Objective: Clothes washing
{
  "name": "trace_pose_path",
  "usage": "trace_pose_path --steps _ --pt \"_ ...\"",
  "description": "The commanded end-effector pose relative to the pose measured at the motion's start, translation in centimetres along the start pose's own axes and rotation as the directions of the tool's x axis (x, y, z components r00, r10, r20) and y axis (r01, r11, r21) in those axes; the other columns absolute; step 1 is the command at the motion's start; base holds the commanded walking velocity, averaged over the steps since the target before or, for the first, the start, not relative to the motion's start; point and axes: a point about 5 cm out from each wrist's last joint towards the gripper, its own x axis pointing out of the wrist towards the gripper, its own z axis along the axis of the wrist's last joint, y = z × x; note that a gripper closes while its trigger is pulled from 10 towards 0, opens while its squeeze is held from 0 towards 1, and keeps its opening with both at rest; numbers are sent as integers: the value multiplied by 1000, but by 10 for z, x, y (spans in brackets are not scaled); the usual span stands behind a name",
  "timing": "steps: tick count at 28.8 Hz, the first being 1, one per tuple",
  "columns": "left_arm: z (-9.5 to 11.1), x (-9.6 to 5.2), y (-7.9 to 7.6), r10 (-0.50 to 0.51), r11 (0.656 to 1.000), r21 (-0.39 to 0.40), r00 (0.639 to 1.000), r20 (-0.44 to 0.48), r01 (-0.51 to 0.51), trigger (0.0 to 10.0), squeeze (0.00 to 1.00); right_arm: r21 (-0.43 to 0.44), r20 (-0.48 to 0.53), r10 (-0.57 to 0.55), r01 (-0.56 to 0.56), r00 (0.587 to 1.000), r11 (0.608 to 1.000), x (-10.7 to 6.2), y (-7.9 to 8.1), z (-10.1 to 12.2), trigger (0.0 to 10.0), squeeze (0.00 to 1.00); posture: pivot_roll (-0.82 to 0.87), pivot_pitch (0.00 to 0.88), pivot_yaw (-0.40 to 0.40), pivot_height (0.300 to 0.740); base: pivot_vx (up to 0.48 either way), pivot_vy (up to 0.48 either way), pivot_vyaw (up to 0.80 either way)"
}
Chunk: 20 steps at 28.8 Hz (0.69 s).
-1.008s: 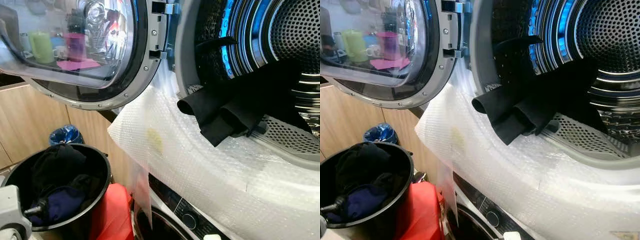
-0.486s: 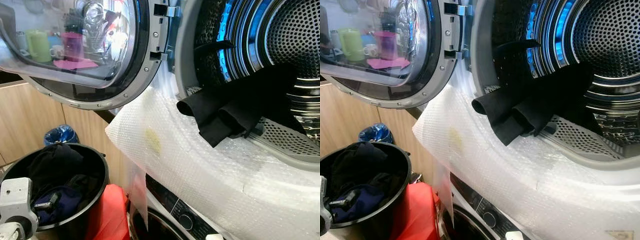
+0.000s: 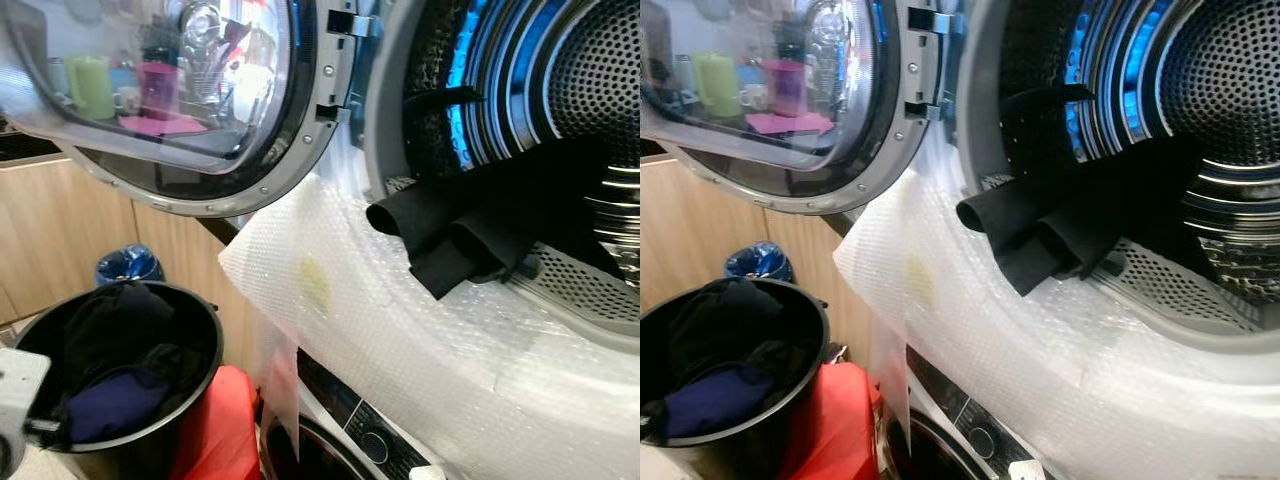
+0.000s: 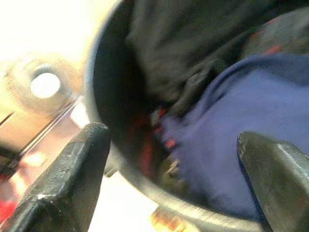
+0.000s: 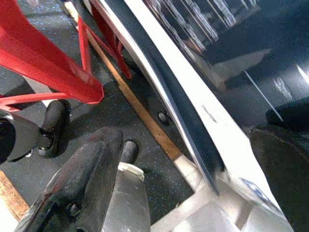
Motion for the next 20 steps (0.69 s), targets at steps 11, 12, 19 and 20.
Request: trace_pose_path --steps 11,12,19,20 --pt "23 18 -26 -198 979 -11 972 125 201 10000 0 20 -8 -27 27 1000 999 -1 -10 0 10000 0 279 16 -184 740 0 0 0" --pt "22 17 -26 -197 980 -7 973 117 200 10000 0 20 -9 -28 28 1000 999 -2 -11 -1 10000 0 279 16 -184 740 0 0 0" --pt "4 10 -15 -129 990 -53 992 9 129 10000 0 17 -37 -40 41 999 999 -2 -14 -8 10000 0 276 24 -175 740 0 0 0" --pt "3 10 -15 -125 991 -56 992 4 125 10000 0 17 -39 -40 41 998 999 -2 -14 -9 10000 0 276 24 -175 740 0 0 0"
